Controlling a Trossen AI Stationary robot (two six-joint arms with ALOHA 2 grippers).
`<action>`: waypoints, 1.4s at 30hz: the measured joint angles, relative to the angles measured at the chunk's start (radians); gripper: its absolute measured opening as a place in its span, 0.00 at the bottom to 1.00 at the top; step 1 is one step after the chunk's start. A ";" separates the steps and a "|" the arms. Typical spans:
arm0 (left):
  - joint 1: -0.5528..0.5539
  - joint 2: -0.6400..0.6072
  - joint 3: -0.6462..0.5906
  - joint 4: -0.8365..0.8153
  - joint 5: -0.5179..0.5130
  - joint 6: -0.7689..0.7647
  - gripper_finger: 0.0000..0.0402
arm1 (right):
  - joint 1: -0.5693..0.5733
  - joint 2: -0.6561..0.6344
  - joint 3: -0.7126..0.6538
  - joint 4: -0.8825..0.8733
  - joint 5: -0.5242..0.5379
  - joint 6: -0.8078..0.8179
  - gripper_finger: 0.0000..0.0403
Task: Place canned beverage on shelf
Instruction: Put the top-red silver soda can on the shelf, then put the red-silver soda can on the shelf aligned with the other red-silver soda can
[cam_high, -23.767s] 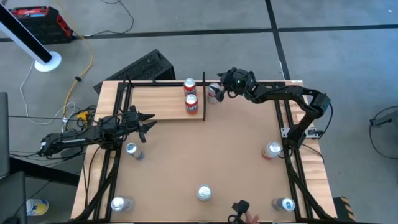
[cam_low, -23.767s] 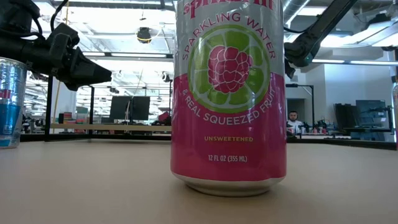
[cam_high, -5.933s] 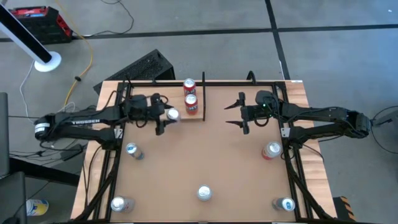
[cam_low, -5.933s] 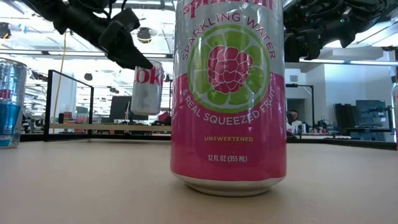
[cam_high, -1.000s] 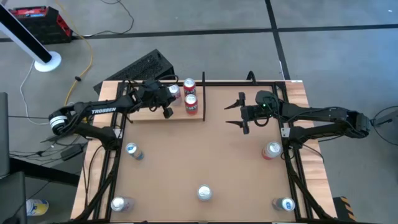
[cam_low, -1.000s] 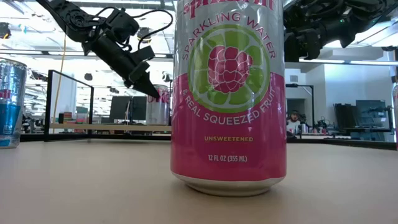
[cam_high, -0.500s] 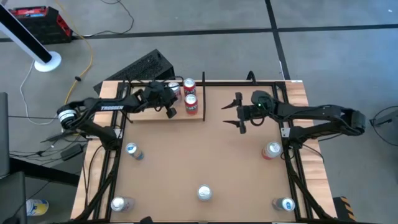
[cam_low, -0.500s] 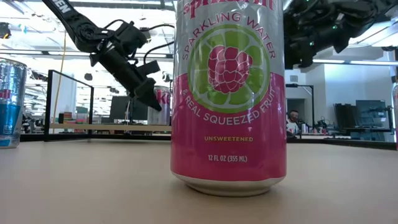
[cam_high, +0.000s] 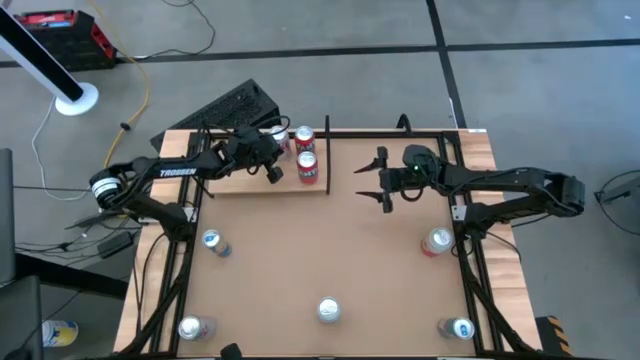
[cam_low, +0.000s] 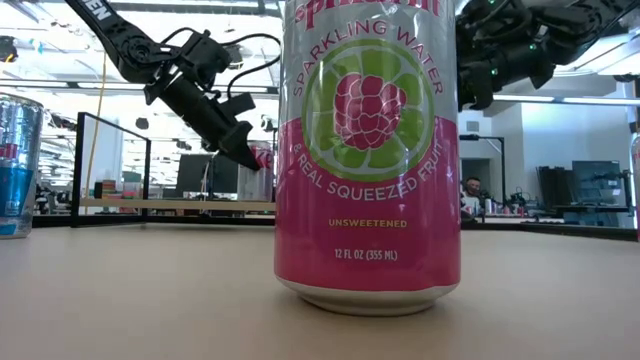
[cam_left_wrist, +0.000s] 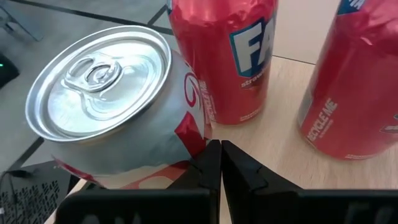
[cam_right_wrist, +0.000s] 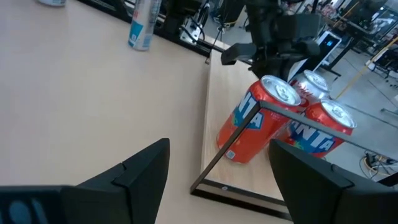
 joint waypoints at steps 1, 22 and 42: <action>0.000 0.000 0.000 0.000 0.000 0.000 0.00 | 0.000 0.000 0.000 0.000 0.000 0.000 0.74; -0.174 -0.318 0.204 -0.578 0.298 -0.096 0.00 | 0.000 0.000 0.000 -0.012 0.002 0.003 0.74; -0.436 -0.549 0.198 -0.886 0.463 -0.191 0.00 | 0.016 0.000 0.000 0.015 0.002 0.094 0.74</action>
